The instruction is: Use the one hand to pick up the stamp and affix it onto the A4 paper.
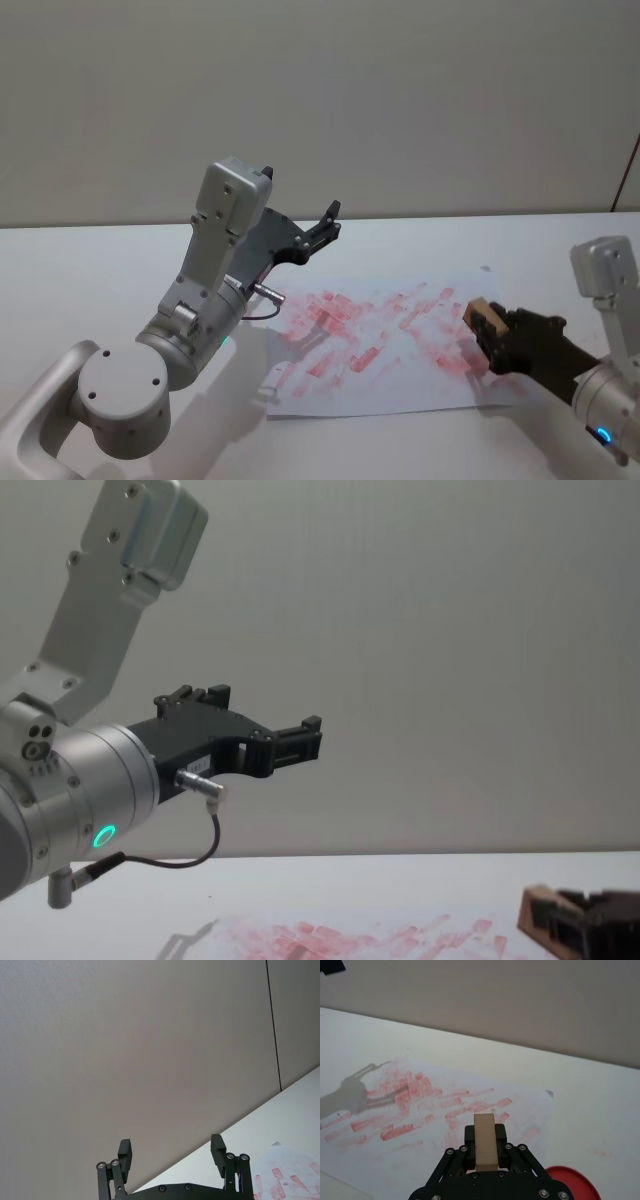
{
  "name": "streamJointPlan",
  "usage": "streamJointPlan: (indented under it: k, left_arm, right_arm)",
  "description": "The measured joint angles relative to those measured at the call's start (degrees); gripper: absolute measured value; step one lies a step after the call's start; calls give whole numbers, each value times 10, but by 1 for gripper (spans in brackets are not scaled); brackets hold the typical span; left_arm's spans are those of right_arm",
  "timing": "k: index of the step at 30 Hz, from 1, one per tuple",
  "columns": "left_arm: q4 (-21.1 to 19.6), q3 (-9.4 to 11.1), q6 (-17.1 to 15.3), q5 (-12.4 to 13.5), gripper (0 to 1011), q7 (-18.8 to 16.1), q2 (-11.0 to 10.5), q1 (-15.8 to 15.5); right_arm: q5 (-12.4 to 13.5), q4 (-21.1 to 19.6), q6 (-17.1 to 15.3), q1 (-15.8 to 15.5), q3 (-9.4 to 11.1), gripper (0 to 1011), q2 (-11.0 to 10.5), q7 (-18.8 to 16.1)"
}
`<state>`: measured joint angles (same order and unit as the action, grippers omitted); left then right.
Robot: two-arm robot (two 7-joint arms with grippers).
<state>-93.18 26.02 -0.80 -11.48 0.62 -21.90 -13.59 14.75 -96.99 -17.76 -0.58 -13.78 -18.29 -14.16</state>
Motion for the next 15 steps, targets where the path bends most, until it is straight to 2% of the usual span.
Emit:
streamJointPlan:
  k: [8, 15]
  left_arm:
    - [0, 0, 0, 0, 1001, 0, 0, 0]
    - [0, 0, 0, 0, 1001, 0, 0, 0]
  right_arm:
    - [-4, 7, -40, -3, -1, 217, -1, 9]
    - [-12, 20, -60, 2, -3, 216, 0, 9]
